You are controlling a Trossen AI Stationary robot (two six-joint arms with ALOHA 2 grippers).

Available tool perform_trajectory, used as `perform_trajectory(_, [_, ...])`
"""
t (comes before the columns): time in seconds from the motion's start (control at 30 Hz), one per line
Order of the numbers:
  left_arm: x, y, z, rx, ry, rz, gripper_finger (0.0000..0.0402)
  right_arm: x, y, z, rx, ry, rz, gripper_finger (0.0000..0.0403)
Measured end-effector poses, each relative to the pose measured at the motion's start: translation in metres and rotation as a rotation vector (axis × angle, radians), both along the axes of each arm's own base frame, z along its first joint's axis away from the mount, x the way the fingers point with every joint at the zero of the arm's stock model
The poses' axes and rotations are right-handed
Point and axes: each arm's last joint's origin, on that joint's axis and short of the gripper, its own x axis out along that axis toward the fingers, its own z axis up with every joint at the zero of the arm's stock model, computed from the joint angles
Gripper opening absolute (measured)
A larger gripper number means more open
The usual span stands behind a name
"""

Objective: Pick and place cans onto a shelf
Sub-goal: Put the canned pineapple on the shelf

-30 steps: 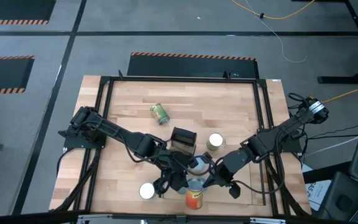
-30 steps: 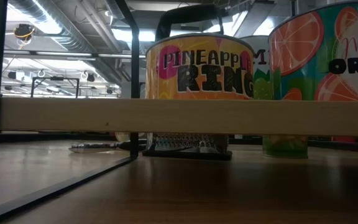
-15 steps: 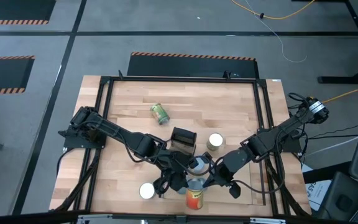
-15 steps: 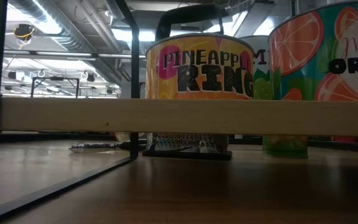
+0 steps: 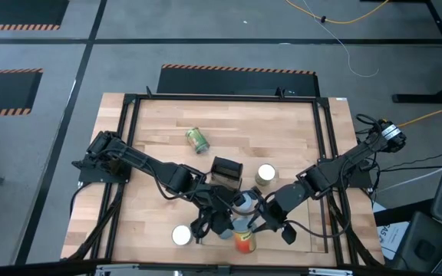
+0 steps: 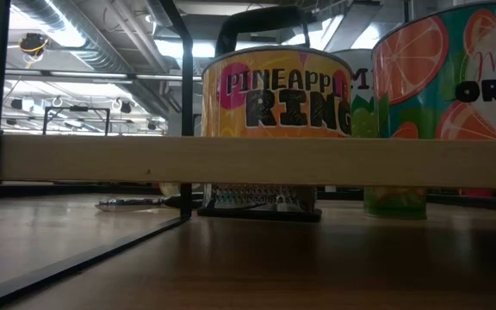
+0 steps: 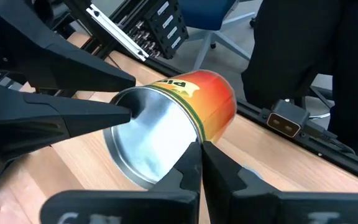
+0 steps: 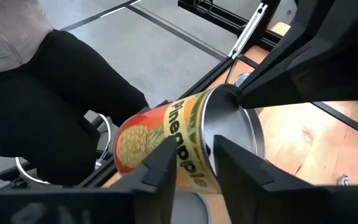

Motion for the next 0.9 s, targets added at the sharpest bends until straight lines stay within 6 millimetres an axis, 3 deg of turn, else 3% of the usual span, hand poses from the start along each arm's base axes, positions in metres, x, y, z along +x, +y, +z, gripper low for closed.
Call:
perform_trajectory(0.4, [0.0001, 0.0000, 0.0001, 0.006, -0.004, 0.009, 0.0000, 0.0001, 0.0002, 0.0003, 0.017, 0.008, -0.009, 0.0119])
perform_trajectory(0.9, [0.0007, 0.0005, 0.0008, 0.020, -0.014, 0.028, 0.0000, -0.0008, 0.0005, -0.0011, 0.013, 0.024, 0.001, 0.0007])
